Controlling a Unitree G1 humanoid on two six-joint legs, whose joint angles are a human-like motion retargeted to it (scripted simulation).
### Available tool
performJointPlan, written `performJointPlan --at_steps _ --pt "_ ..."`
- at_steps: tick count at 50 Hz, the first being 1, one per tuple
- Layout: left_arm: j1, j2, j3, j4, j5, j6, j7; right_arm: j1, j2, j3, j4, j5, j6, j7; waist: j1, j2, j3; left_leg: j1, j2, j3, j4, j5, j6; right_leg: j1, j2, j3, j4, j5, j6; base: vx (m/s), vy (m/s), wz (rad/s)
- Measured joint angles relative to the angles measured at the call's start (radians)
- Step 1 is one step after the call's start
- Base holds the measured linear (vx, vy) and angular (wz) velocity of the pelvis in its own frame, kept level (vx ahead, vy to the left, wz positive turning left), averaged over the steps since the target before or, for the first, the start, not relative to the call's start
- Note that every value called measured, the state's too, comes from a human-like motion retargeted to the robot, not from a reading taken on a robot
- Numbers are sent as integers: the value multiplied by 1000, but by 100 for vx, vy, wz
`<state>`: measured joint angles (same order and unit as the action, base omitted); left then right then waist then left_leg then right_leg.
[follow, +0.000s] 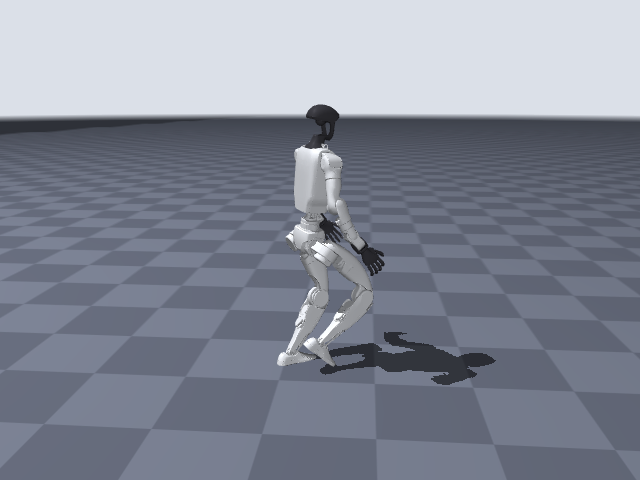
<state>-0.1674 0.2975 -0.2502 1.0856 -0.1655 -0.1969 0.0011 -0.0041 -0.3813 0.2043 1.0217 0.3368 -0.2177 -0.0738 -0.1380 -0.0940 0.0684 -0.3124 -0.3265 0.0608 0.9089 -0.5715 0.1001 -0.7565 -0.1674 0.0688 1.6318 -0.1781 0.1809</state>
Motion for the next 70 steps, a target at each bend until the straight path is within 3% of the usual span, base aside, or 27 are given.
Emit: performJointPlan --at_steps 2,6,8,12,17,22,25,30,38,62,70 --pt "-4 -14 13 51 9 16 10 16 6 0 14 6 12 4 -3 2 -10 -9 1 -20 -7 83 -41 11 1 6 -30 -10 -15 2 -4 60" --pt "47 -65 29 159 26 50 -6 70 28 30 42 -21 44 29 -8 10 -72 -107 26 -54 36 435 -218 50 23 1 -177 22 -18 1 -9 91" --pt "79 -81 30 198 35 59 -30 99 41 49 47 -41 55 46 -5 20 -106 -172 55 -59 72 494 -265 53 51 -9 -242 26 -11 -1 -9 90" --pt "144 -95 18 252 47 68 -85 148 63 80 40 -70 59 66 29 58 -147 -234 160 -51 150 379 -238 81 166 -25 -360 16 1 2 -11 56" --pt "215 -98 3 267 62 57 -118 179 76 99 7 -96 41 54 83 109 -151 -158 313 -28 201 112 -152 211 330 -19 -525 -60 -9 8 -12 18" --pt "233 -97 -9 253 53 35 -101 169 100 107 3 -154 20 8 96 122 -114 -14 378 -13 191 -209 -53 389 412 1 -654 -320 -86 4 -11 54" --pt "217 -103 -9 234 37 19 -86 144 118 114 21 -185 17 -15 69 59 -91 51 319 19 94 -269 -9 448 349 10 -690 -444 -112 -5 -10 103" --pt "193 -88 -18 176 28 -6 -84 120 128 116 29 -201 19 -26 59 8 -79 129 261 52 -55 -258 -1 487 284 11 -736 -483 -110 -3 -5 61" --pt "150 -70 -47 122 38 -9 -87 73 110 120 38 -211 34 -25 64 -11 -92 138 216 62 -197 -214 7 440 242 18 -757 -476 -101 -6 1 32" --pt "143 -48 -23 21 165 -13 -38 35 60 115 -27 -368 19 -156 54 20 -181 -230 232 118 -91 -203 -3 76 189 -36 -639 -470 -117 -6 4 30" --pt "191 -45 -4 -49 188 -10 -60 44 31 63 -51 -402 22 -215 3 -7 -172 -246 146 129 -96 -205 12 -25 98 -11 -445 -501 -112 3 8 66"
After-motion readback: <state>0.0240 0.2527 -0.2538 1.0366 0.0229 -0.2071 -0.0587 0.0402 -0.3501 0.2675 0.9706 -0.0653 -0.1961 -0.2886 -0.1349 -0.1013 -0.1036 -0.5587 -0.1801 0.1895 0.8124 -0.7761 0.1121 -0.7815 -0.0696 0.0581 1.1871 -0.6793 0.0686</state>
